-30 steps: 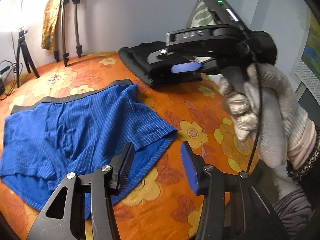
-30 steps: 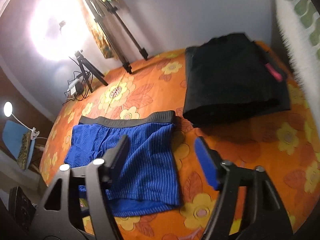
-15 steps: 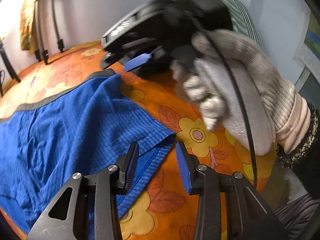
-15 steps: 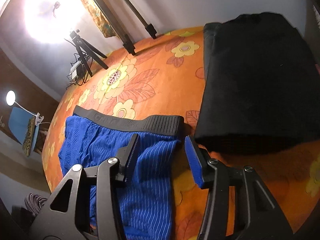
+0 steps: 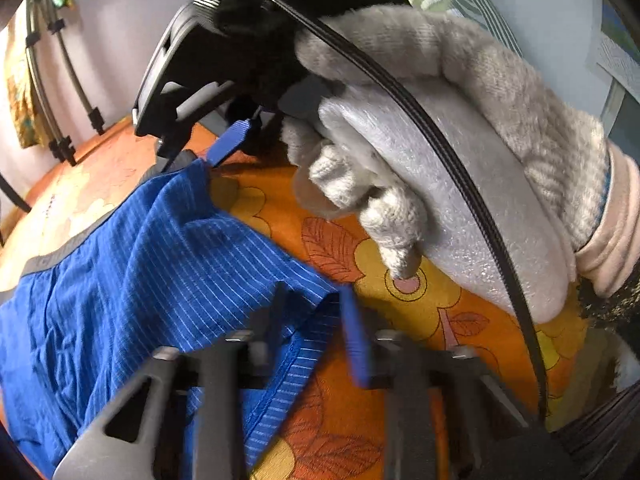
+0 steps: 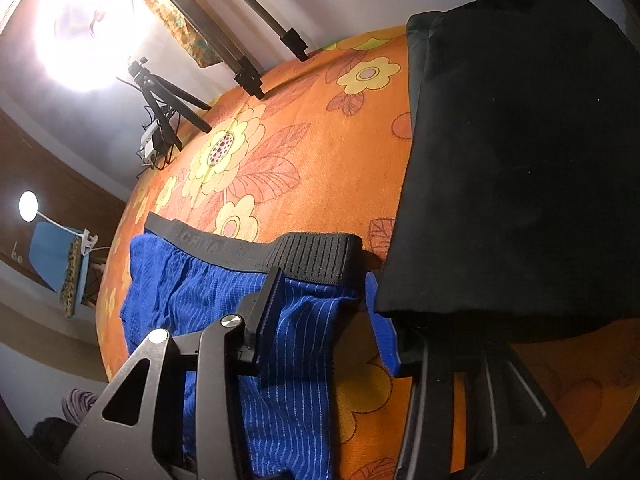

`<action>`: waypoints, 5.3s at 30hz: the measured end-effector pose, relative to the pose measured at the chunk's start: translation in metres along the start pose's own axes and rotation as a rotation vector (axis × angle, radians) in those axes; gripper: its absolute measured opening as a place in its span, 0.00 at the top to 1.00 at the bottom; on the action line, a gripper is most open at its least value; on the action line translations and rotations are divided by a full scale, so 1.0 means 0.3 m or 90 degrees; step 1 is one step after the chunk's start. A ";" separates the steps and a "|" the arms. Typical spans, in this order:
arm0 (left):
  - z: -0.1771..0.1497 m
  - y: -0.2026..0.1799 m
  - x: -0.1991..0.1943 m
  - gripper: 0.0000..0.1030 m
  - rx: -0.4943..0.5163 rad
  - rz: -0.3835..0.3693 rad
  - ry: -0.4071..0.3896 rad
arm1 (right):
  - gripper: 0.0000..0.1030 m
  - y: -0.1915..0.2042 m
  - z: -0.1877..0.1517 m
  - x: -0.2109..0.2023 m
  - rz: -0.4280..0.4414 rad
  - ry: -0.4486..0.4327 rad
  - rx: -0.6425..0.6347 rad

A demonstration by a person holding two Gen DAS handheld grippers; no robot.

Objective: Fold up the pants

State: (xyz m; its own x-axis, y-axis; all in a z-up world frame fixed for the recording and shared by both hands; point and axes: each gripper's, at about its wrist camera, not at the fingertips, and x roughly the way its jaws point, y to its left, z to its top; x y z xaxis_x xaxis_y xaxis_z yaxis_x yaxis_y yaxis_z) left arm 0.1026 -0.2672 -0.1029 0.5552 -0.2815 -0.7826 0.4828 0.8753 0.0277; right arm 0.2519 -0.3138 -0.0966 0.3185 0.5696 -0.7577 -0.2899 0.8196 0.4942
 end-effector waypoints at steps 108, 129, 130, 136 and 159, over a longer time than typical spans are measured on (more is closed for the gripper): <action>-0.527 0.859 -0.457 0.97 -0.402 0.075 -0.106 | 0.93 0.976 0.088 0.483 -0.128 0.017 -0.160; -0.647 0.969 -0.543 0.97 -0.395 0.107 -0.055 | 0.93 1.071 0.074 0.670 -0.136 0.044 -0.169; -0.650 0.966 -0.542 0.97 -0.396 0.109 -0.053 | 0.93 1.068 0.079 0.677 -0.135 0.044 -0.167; -0.658 0.977 -0.536 0.97 -0.405 0.124 -0.037 | 0.89 1.040 0.091 0.700 -0.077 0.058 -0.156; -0.537 0.897 -0.503 0.91 -0.359 0.106 -0.026 | 0.56 0.469 -0.001 0.322 -0.031 0.020 0.029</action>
State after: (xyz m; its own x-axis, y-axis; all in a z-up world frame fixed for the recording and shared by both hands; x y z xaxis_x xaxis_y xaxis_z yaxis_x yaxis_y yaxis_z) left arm 0.0396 0.0741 -0.0775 0.6232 -0.1278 -0.7716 -0.0410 0.9799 -0.1954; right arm 0.2417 -0.1436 -0.1003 0.3024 0.5269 -0.7943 -0.2334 0.8489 0.4743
